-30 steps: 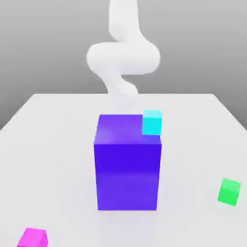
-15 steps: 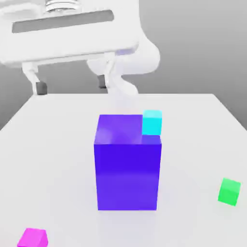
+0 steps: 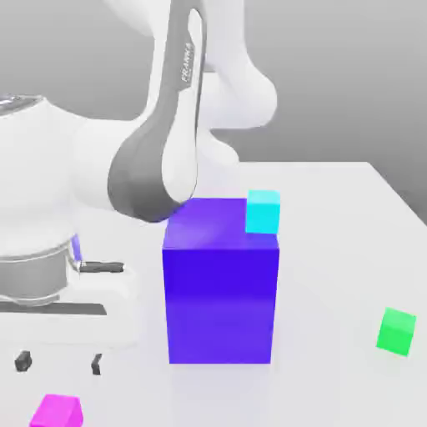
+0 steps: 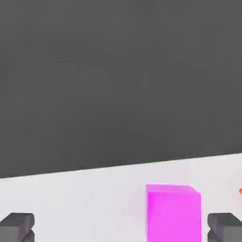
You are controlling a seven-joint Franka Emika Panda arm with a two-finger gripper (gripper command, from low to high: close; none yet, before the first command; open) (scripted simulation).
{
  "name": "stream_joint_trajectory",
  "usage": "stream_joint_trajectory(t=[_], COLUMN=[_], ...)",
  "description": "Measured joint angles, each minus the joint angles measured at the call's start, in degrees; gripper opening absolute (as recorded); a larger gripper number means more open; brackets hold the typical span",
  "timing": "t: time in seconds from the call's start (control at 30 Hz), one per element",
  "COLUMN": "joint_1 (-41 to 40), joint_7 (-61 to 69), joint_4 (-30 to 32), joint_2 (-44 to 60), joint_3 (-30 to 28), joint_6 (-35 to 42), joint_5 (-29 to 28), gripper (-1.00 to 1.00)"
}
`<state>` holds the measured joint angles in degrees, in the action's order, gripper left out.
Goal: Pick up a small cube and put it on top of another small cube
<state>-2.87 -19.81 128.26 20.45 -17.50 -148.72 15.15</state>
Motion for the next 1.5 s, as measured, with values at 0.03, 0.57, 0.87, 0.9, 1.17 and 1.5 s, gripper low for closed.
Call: stream_joint_trajectory(t=[0.03, 0.57, 0.87, 0.9, 1.17, 1.5], joint_1=[-0.4, -1.2, 14.1, 15.9, 32.0, 40.2], joint_7=[0.3, 0.5, -9.4, -10.7, -24.0, -32.4], joint_4=[-0.1, -0.3, 7.0, 7.8, 15.7, 17.6], joint_2=[1.8, 4.3, -3.6, -4.5, -13.4, -7.0], joint_3=[-0.2, 0.4, 8.7, 9.7, 19.9, 22.7], joint_6=[-0.8, -2.1, -0.8, -0.8, -1.5, -10.5], joint_5=[-0.2, -0.3, -4.0, -4.5, -11.8, -18.5], gripper=[0.00, -1.00, -1.00, -1.00, -1.00, 1.00])
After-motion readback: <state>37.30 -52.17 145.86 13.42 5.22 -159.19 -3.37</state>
